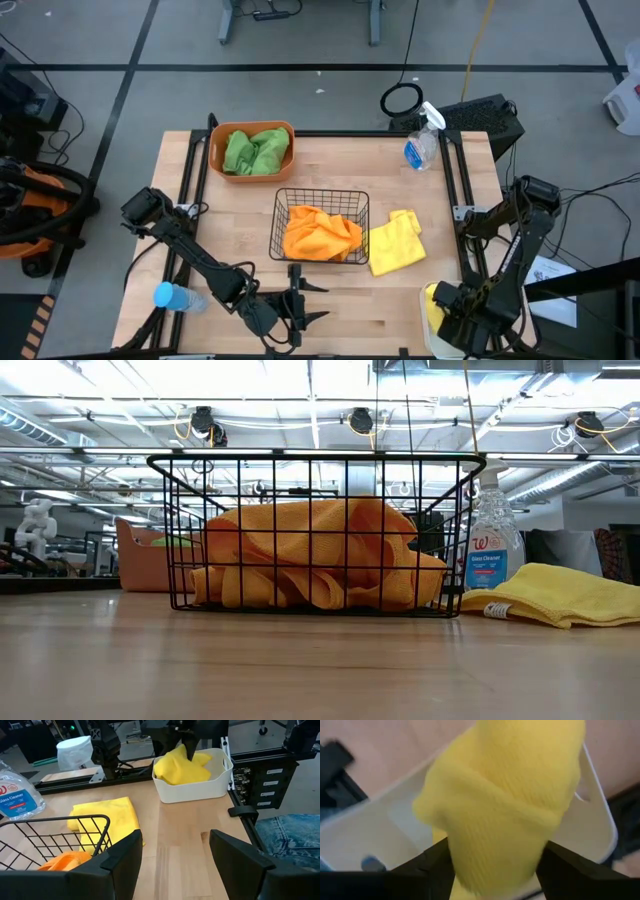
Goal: Sort microfiber towel by color & place in baskets
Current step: Put the left yellow microfiber cloth into the white bin
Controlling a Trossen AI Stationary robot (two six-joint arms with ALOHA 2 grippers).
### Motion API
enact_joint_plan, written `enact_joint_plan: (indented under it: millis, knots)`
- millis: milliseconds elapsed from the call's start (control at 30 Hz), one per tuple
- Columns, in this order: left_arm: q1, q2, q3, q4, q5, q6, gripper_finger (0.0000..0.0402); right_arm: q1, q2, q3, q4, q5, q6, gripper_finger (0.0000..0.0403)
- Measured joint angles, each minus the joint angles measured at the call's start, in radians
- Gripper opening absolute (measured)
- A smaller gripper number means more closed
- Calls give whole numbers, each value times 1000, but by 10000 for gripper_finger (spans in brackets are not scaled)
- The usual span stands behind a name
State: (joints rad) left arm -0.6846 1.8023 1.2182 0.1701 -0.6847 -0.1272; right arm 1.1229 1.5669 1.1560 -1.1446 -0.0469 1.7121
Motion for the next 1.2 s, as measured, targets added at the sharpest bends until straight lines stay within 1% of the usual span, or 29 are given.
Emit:
enact_joint_plan:
  millis: [167,333,467,533,600,733,800,867,1000,1067,1133,1200]
  knots:
    - [-1,0,0,0,0,-2,237,0,0,48,-57,-86,-65,250]
    - [-1,0,0,-1,0,-2,237,0,0,104,-140,-116,-81,253]
    - [-1,0,0,-1,9,-4,237,0,0,154,-170,-109,-104,253]
    - [-1,0,0,-3,30,-21,237,0,0,175,-165,-74,-121,252]
    - [-1,0,0,-5,42,-24,237,0,0,187,-160,-17,-132,244]
    - [-1,0,0,-6,45,-24,237,-1,1,188,-152,73,-147,207]
    - [-1,0,0,-7,46,-24,237,-4,7,186,-151,123,-169,179]
    - [-1,0,0,-7,46,-24,237,-5,16,168,-149,147,-173,144]
    - [-1,0,0,-9,46,-24,237,-4,41,99,-138,141,-163,64]
    - [-3,0,0,-18,46,-25,237,-1,48,47,-116,106,-140,24]
    - [-4,0,0,-37,46,-25,237,10,51,-7,-88,93,-107,8]
    - [-5,0,-1,-50,50,-29,237,18,51,-59,-51,93,-71,14]
